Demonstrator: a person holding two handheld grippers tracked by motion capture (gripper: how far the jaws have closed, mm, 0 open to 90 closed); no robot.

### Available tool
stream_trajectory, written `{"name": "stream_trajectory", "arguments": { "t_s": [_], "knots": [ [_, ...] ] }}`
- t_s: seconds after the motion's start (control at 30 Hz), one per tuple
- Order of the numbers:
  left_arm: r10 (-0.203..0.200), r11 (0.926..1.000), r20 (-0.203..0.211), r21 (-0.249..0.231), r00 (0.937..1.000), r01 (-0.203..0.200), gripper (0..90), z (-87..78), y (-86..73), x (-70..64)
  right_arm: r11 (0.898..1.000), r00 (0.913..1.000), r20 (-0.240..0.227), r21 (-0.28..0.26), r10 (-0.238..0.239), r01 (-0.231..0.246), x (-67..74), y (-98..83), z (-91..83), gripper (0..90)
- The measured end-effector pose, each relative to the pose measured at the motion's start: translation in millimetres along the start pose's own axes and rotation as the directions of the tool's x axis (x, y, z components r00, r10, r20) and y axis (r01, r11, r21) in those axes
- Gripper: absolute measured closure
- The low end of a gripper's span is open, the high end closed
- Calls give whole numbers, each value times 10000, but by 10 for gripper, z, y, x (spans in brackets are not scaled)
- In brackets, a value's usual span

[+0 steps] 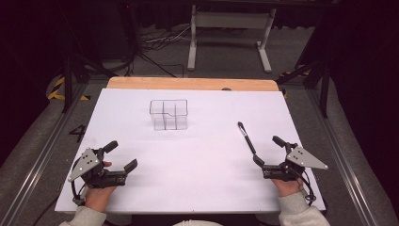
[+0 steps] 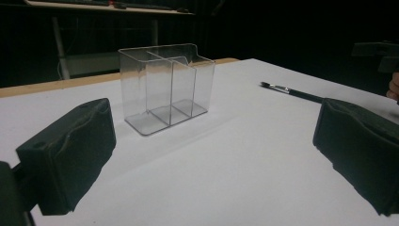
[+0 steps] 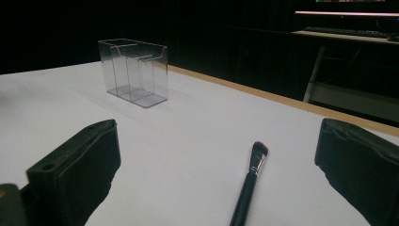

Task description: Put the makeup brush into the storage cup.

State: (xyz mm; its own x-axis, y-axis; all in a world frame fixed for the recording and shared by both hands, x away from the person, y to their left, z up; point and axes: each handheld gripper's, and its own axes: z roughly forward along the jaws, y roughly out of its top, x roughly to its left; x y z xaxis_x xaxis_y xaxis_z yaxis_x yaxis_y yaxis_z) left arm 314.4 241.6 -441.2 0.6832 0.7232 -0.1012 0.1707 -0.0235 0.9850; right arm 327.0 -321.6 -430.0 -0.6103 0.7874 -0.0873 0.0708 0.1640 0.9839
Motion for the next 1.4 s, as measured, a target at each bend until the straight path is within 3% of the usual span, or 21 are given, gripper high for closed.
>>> {"name": "stream_trajectory", "arguments": {
  "t_s": [0.5, 0.6, 1.03, 1.27, 1.4],
  "knots": [
    [31, 10000, -5, 87, 10000, -31, 7, 5, -1, -10, 10000, 10000, -15, -59, -57, 57, 16, 9, -8, 14],
    [-10, 9999, -12, 128, 10000, 10, 9, 8, -3, -10, 9999, 9999, -63, -61, 144, -144, 17, 23, -6, 14],
    [64, 9992, -115, 400, 9999, -60, 12, 18, -20, -17, 9999, 9997, -233, 149, 91, -87, 54, 381, 68, 18],
    [77, 9991, -159, 426, 9998, -70, 12, 15, -21, -12, 9997, 9996, -147, 62, 231, -230, -59, 560, 133, 19],
    [112, 9989, -126, 454, 9999, -106, 11, 19, -25, -13, 9999, 9999, -87, 81, 74, -74, -124, 686, 192, 18]
  ]
}}
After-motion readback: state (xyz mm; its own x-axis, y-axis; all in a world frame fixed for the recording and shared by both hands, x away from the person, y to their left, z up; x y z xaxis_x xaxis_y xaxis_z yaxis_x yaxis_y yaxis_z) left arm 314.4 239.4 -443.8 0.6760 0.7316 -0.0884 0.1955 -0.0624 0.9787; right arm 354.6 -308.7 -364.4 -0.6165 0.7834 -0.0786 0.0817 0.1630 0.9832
